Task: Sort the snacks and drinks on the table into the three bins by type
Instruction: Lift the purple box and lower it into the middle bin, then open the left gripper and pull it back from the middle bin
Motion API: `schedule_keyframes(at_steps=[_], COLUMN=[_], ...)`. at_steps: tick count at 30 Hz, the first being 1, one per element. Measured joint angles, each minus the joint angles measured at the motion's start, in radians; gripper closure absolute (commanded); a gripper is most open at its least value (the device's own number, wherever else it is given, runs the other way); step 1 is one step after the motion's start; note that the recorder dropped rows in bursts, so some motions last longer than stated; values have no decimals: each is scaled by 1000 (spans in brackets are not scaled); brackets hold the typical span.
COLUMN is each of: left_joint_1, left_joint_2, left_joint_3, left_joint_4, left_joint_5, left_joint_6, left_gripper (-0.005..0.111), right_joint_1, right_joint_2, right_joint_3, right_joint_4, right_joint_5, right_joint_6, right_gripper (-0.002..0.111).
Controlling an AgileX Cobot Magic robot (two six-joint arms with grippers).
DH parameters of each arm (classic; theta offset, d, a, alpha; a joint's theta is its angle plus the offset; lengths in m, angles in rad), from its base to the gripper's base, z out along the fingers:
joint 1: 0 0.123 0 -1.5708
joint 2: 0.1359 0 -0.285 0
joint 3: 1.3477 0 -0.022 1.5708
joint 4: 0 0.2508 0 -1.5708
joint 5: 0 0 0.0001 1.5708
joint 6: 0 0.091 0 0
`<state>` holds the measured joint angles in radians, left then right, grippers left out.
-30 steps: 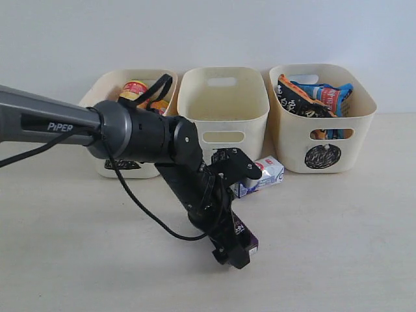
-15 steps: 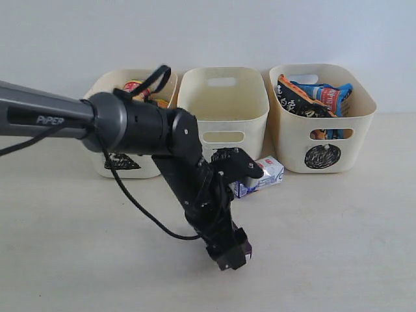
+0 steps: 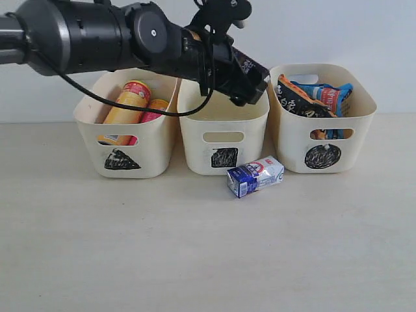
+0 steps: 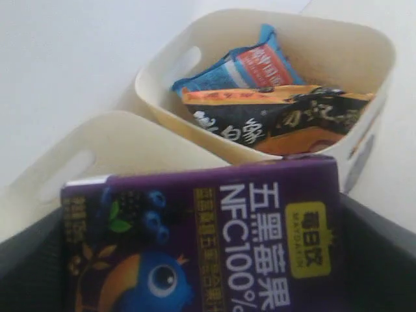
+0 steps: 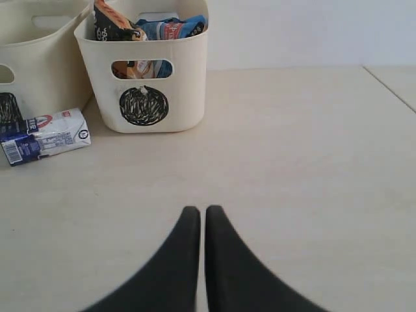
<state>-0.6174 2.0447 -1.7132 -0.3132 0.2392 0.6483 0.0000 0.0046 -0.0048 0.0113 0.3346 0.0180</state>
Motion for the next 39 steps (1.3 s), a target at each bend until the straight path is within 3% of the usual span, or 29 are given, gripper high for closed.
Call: schedule_keyframes(at_steps=[2, 4, 5, 7, 13, 16, 19, 20, 21, 22, 23, 25, 29, 31, 35, 39], left_joint_1=[22, 39, 44, 48, 48, 48, 48, 48, 48, 48, 48, 48, 35, 13, -54, -70], left_joint_2=[50, 83, 98, 122, 129, 117, 79, 59, 15, -4, -32, -78, -201, -283, -460, -599], left_joint_3=[-49, -90, -109, -129, -138, -138, -138, -138, -138, -138, -138, -107, 86, 214, 474, 636], left_joint_4=[0, 0, 0, 0, 0, 0, 0, 0, 0, 0, 0, -3, -5, 0, -3, -14], left_joint_5=[30, 73, 94, 115, 107, 139, 269, 344, 531, 616, 745, 878, 952, 938, 783, 686], left_joint_6=[-13, -22, -29, -36, -36, -42, -52, -58, -81, -91, -110, -138, -195, -203, -210, -210], left_gripper=[74, 44, 17, -2, 5, 14, 45, 81, 98, 102, 103, 103, 103, 103, 103, 103], right_joint_1=[0, 0, 0, 0, 0, 0, 0, 0, 0, 0, 0, 0, 0, 0, 0, 0], right_joint_2=[0, 0, 0, 0, 0, 0, 0, 0, 0, 0, 0, 0, 0, 0, 0, 0], right_joint_3=[0, 0, 0, 0, 0, 0, 0, 0, 0, 0, 0, 0, 0, 0, 0, 0], right_joint_4=[0, 0, 0, 0, 0, 0, 0, 0, 0, 0, 0, 0, 0, 0, 0, 0], right_joint_5=[0, 0, 0, 0, 0, 0, 0, 0, 0, 0, 0, 0, 0, 0, 0, 0], right_joint_6=[0, 0, 0, 0, 0, 0, 0, 0, 0, 0, 0, 0, 0, 0, 0, 0], right_gripper=[108, 108, 108, 108, 108, 108, 108, 108, 108, 108, 108, 108, 108, 108, 108, 108])
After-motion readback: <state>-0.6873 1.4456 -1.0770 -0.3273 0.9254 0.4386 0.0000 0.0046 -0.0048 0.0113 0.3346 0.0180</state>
